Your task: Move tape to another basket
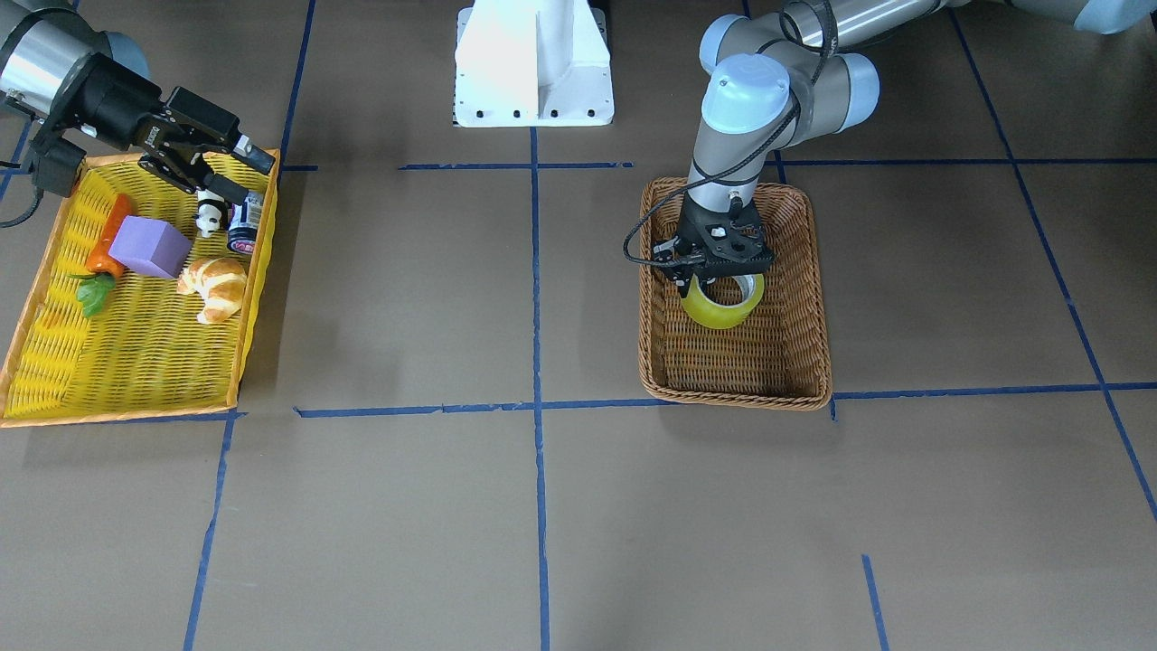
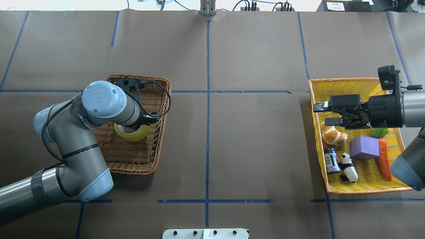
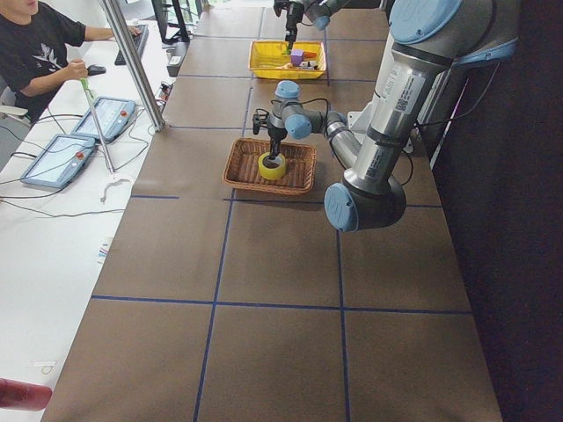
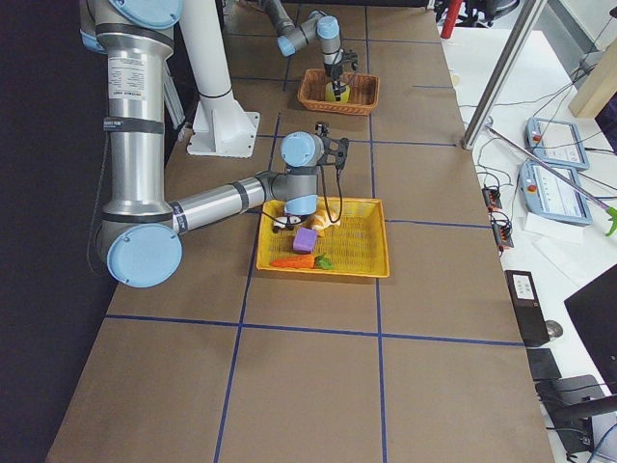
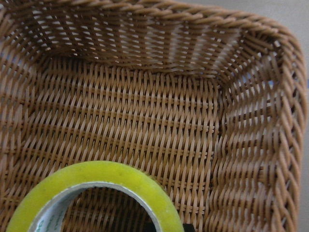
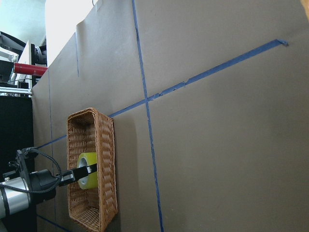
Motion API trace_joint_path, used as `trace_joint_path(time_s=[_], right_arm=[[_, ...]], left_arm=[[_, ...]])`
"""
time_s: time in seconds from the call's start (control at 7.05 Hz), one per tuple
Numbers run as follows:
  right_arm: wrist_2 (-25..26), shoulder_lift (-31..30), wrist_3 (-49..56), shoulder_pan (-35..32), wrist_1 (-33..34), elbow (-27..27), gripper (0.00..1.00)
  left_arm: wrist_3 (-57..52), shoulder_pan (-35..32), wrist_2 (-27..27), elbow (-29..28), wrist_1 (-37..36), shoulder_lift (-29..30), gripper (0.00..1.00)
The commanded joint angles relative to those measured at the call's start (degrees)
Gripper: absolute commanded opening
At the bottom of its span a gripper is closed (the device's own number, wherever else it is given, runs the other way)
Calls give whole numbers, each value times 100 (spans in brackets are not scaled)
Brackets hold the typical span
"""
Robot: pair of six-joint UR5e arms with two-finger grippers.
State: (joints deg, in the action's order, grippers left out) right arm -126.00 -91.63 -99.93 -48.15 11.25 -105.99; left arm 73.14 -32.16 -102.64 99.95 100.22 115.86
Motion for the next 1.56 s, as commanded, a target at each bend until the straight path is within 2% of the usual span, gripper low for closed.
trace_joint_path(time_s=[0.0,0.14,0.28,0.43,0.57,0.71,0.85,1.14,1.28,1.42], right_arm=[[31,5,0,7,0,0,100],[31,-4,-9,7,0,0,100],[40,-13,0,7,0,0,100],[40,-4,-9,7,0,8,100],[40,-4,17,-237,400,-9,100],[40,40,557,-396,1152,-79,100],[31,31,1563,-624,1882,-106,100],[23,-65,3312,-1142,3175,-106,100],[-91,-239,4619,-1518,3825,-106,100],[-492,-433,5919,-1966,4519,-88,100]], left_arm=[[-10,-36,-134,15,7,-117,92],[-10,-88,-134,94,-11,-117,100],[-28,-306,-151,434,-37,-125,100],[-45,-631,-238,1046,-368,-230,100],[-559,-1121,-483,1636,-1102,-222,100],[-1573,-1518,-659,1929,-1745,-248,100],[-2393,-1913,-818,1992,-2012,-466,100],[-4525,-2834,-1397,1941,-1997,-1326,100],[-5450,-3353,-1556,1818,-2032,-1617,100],[-6338,-3881,-1871,1434,-2024,-1776,100]])
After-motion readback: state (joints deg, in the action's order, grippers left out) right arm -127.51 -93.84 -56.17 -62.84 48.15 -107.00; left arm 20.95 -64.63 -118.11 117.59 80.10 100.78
